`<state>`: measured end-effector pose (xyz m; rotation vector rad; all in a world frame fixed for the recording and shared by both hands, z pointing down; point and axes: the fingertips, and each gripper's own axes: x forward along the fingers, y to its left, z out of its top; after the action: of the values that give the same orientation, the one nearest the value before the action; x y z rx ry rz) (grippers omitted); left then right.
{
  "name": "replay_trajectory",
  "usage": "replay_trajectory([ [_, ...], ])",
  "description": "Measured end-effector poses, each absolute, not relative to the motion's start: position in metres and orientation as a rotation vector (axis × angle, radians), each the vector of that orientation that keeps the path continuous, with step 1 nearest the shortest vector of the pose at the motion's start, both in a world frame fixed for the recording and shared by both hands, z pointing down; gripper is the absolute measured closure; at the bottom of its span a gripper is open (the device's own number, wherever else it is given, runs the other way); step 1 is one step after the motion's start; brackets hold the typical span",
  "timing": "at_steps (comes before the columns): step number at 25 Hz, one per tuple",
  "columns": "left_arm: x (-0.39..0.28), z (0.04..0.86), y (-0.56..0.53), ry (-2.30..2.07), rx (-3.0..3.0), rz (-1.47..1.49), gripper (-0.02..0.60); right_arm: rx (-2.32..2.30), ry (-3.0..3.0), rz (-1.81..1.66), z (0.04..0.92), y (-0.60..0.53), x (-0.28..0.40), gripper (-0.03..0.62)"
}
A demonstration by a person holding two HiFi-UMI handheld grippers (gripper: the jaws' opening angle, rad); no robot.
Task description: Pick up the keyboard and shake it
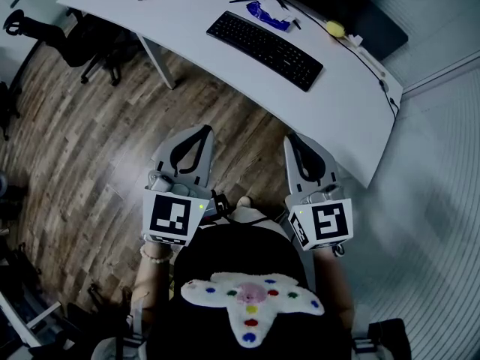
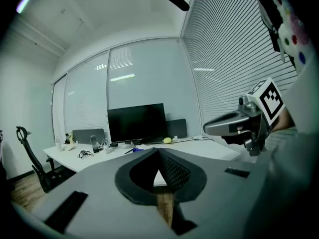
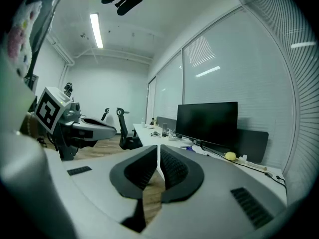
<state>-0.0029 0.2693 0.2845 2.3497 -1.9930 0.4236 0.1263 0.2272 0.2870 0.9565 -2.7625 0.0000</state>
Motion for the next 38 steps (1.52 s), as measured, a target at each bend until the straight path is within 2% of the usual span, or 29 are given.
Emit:
replay_trajectory([
  [9, -0.002, 0.286, 0.273, -1.992, 2.353, 0.422, 0.565, 0.972, -2.762, 0.012, 0.289, 0.231, 0.129, 0.549],
  [27, -0.053, 0.283, 0.289, -2.017, 2.358, 0.397, 0.565, 1.029, -2.757, 0.009, 0.285, 0.243, 0.092, 0.549],
  [38, -0.059, 0.285, 0.294, -2.034, 2.353, 0.4, 0.565, 1.067, -2.729, 0.024, 0.293, 0.249, 0.099, 0.549],
])
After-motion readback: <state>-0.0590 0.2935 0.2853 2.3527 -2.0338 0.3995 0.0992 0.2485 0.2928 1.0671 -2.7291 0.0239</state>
